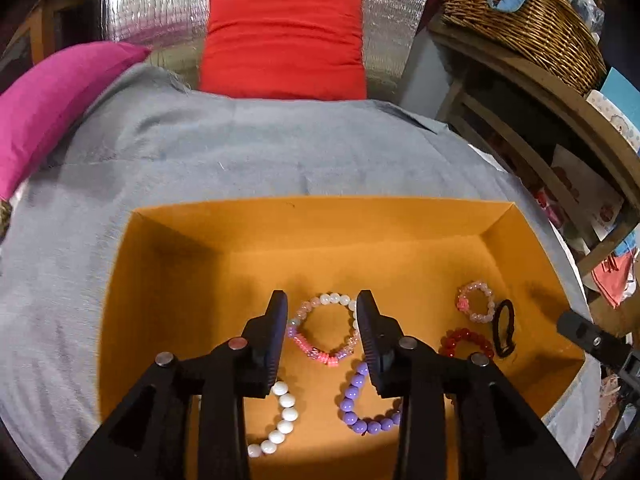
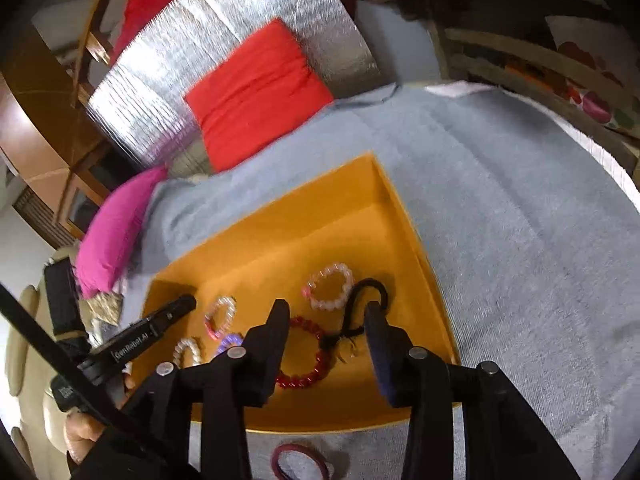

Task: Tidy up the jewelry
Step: 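Lift both open grippers out of the orange box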

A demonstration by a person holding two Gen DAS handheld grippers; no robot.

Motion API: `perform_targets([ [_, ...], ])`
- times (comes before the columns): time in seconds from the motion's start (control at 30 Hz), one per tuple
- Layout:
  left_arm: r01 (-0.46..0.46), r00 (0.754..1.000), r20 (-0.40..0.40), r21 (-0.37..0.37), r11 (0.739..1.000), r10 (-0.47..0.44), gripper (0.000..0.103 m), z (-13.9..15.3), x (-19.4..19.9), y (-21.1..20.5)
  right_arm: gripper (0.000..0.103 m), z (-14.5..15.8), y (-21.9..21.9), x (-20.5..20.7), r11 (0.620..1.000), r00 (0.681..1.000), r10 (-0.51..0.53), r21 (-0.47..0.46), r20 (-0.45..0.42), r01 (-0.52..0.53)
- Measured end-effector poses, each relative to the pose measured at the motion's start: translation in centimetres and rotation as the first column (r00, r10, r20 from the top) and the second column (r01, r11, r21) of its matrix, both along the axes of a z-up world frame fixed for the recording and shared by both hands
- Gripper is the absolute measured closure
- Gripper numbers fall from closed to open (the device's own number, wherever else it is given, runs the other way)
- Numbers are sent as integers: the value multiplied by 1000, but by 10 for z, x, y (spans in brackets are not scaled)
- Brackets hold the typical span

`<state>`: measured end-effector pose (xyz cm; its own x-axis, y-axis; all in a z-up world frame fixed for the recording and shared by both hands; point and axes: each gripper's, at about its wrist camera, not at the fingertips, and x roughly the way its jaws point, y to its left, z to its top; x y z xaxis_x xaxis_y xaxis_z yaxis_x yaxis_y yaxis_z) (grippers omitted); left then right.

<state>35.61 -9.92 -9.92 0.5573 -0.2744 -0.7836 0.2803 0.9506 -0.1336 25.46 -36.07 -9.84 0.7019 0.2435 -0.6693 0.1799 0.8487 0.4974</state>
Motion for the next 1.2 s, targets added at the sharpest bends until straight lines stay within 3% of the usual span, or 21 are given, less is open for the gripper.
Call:
perform_targets([
  [0.3,2,988,151,118,993,-20,44,52,-45,-1,61,22,2,-26,1000,994,9,1,104,-9],
  [0.47,-85,978,204,156,984,52,32,69,-83,16,61,34,6,-49,999,990,38,-4,135,-38],
  [0.7,-78,984,174,203,976,42,31,48,-141,29,61,41,8,-89,996,986,79,-44,149,-73],
  [0.9,-57,988,153,240,969,20,31,19,-185,43,61,31,4,-123,995,989,94,-48,110,-90],
  [1.03,-62,990,138,269,961,25,31,5,-197,52,61,19,5,-147,995,993,96,-34,75,-94],
  [1.2,-69,984,176,304,950,15,31,4,-199,59,61,6,13,-149,993,994,107,-42,23,-106],
])
